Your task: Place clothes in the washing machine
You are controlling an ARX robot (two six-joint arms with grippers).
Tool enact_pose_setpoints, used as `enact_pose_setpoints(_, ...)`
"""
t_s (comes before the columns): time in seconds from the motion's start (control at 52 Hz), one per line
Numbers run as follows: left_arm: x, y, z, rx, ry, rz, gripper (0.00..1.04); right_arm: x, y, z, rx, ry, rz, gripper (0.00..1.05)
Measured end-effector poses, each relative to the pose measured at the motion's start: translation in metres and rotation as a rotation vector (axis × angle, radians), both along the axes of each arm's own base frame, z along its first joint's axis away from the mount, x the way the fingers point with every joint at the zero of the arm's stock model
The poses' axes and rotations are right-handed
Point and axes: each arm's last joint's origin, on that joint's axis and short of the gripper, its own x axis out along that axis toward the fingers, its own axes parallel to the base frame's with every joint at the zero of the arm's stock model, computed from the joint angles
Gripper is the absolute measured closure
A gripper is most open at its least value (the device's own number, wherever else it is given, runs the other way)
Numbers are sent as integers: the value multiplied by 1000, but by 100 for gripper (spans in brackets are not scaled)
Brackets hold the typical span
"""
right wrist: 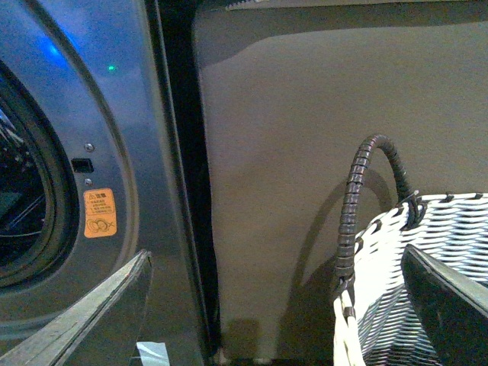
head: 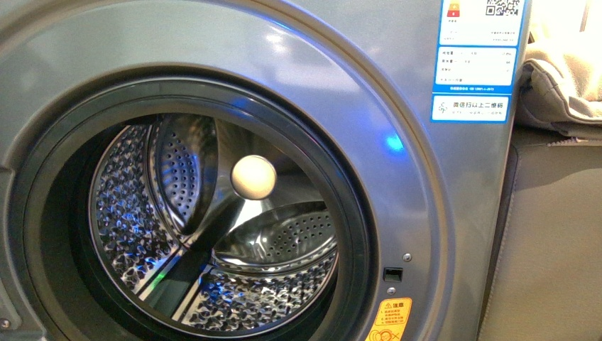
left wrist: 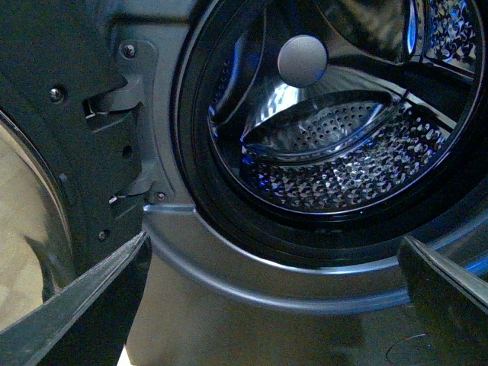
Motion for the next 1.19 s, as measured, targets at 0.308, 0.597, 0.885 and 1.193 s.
enact_pose_setpoints(0.308,0,0,0,0,0,0,7,0,0,0,0,0,0,7)
enact_pose_setpoints(0.597,0,0,0,0,0,0,7,6,-12,25,15,-24,442,7)
enact_pose_setpoints(0.885,0,0,0,0,0,0,7,24,-66,72,-51,-101,352,7)
enact_pose_setpoints(1.193,0,0,0,0,0,0,7,65,-156,74,58,107,96,7)
